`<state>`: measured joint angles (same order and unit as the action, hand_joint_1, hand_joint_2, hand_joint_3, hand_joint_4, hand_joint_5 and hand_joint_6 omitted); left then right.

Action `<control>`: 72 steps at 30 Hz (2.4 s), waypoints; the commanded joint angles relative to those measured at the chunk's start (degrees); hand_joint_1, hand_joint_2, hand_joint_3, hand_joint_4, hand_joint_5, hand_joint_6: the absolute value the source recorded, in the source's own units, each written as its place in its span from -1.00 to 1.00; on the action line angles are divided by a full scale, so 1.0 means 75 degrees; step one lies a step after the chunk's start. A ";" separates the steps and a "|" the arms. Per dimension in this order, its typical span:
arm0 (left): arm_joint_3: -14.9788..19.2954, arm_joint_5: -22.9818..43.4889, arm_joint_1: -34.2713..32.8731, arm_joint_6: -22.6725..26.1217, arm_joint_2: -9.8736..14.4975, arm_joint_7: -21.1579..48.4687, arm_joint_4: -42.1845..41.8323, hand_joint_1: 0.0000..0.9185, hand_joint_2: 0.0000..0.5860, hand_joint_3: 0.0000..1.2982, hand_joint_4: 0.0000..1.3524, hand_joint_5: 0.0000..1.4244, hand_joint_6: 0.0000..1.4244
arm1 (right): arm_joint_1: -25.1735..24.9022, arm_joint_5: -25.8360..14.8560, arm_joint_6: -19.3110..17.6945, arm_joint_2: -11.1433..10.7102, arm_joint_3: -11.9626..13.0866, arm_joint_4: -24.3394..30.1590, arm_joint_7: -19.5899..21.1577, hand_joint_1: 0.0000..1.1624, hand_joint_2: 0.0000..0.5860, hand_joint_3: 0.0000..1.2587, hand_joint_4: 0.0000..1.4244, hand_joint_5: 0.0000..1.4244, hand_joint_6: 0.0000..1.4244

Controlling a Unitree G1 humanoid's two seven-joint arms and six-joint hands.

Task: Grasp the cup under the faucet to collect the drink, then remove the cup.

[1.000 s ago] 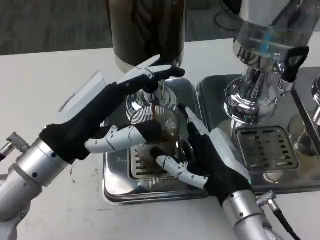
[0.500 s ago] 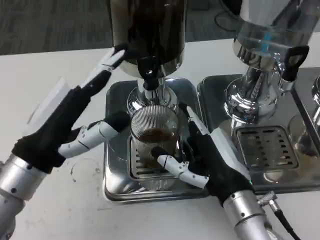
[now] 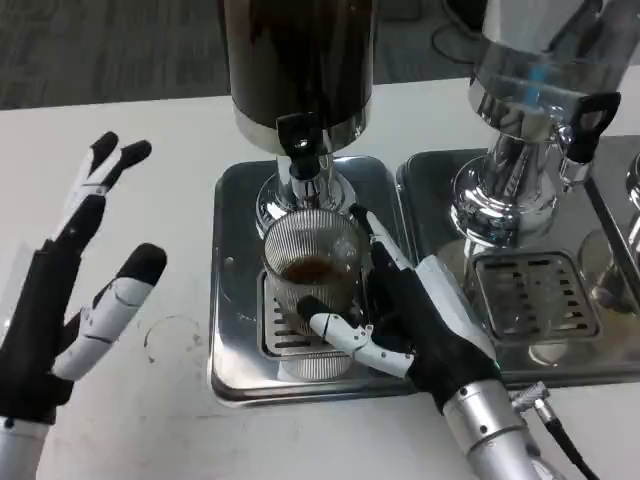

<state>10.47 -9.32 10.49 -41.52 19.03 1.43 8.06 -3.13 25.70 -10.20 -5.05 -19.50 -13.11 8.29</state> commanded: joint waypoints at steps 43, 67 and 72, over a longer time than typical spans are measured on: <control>-0.0124 -0.0015 0.0606 0.0774 0.0224 0.0085 0.1132 -1.00 -0.30 -0.51 -1.00 -0.83 -1.00 | -0.0384 -0.0603 -0.0914 0.0505 0.0025 -0.1423 0.0119 0.16 -0.42 -1.00 -0.79 -0.67 -0.35; 0.0008 0.0087 0.0875 0.0868 0.0228 0.0054 0.0907 -1.00 -0.24 -0.40 -0.97 -0.82 -1.00 | -0.0748 -0.0670 -0.1139 0.0813 0.0155 -0.2183 0.0453 0.27 -0.45 -0.66 -0.61 -0.43 -0.20; 0.0066 0.0126 0.0847 0.0860 0.0352 0.0135 0.0912 -1.00 -0.24 -0.39 -0.96 -0.82 -1.00 | -0.0729 -0.0626 -0.1348 0.0912 0.0173 -0.2329 0.0717 0.33 -0.44 -0.59 -0.56 -0.38 -0.15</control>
<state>10.40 -9.21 16.43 -35.45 20.54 1.79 15.20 -9.78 20.91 -20.10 1.49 -18.22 -29.08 13.41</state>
